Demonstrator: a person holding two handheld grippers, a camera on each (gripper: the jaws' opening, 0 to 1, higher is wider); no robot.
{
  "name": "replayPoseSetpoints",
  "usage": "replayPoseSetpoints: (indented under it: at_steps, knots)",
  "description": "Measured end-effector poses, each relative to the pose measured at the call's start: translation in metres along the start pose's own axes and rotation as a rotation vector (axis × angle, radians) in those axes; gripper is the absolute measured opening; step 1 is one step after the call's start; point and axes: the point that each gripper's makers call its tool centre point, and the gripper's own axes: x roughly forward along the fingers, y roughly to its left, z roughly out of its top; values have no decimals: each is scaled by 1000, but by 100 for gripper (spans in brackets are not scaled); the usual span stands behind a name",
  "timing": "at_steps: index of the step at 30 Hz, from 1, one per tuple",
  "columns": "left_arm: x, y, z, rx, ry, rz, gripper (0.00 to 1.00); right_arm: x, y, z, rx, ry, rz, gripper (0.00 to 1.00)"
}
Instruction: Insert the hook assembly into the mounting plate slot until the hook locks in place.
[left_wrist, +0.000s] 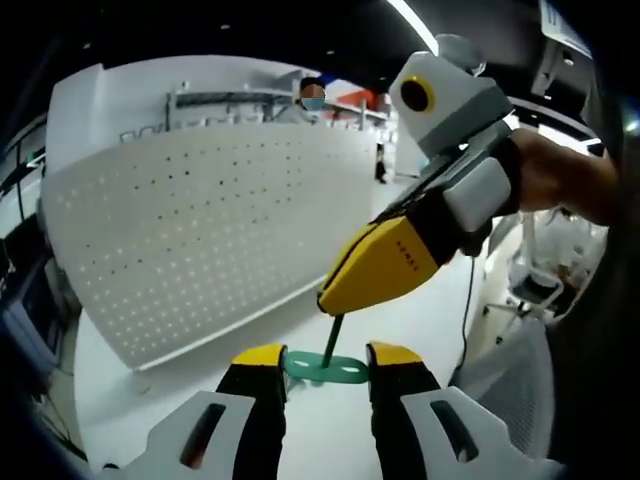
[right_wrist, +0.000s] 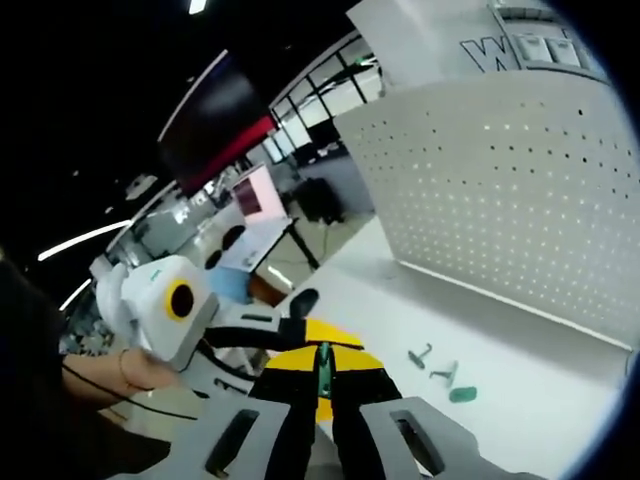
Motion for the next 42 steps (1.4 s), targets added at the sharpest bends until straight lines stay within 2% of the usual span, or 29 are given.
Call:
replayPoseSetpoints:
  at_steps: [14,17,24,30,37,42]
  knots:
    - [2,-5,3,29,12,-18,31,-2,-1,-4,8,25,13,6]
    - [2,-6,2,36,19,-19,31,-2,-1,-6,32,35,28,7]
    - [2,-4,-3,47,38,-14,31,-8,-5,-3,23,40,23,9]
    - [5,-6,-12,78,66,-15,31,-6,-7,-19,27,104,29,10]
    - [11,-18,-14,137,84,-35,32,1,-10,-33,67,230,39,9]
    - [13,-22,-16,194,104,-37,32,8,-15,-46,68,316,12,7]
